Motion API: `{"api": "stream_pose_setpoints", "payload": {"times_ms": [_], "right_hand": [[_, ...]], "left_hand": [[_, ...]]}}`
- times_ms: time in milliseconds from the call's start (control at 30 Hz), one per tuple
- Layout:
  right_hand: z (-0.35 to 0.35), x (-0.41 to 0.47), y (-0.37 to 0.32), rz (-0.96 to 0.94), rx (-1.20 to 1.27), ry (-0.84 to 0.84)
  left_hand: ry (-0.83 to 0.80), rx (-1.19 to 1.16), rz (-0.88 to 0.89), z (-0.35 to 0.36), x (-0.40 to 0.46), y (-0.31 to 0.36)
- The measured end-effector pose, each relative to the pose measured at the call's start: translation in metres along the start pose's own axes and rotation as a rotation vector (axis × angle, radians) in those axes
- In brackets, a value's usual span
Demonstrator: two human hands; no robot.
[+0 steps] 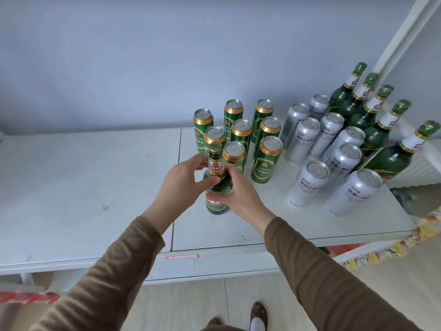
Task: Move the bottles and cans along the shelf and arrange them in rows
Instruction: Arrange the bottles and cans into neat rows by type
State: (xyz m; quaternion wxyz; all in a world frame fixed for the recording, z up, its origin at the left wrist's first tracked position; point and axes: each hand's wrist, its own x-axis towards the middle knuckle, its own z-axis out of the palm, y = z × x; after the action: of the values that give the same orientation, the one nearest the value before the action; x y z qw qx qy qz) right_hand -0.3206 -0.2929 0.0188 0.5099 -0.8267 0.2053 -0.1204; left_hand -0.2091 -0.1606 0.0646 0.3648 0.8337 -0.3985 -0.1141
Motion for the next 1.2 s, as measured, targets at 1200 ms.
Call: {"api": "stream_pose_setpoints", "payload": {"times_ms": [1200], "right_hand": [[-0.291, -0.21, 0.074, 0.202, -0.096, 0.498]], "left_hand": [[-0.299, 0.263, 0.395, 0.212, -0.014, 0.227]]}}
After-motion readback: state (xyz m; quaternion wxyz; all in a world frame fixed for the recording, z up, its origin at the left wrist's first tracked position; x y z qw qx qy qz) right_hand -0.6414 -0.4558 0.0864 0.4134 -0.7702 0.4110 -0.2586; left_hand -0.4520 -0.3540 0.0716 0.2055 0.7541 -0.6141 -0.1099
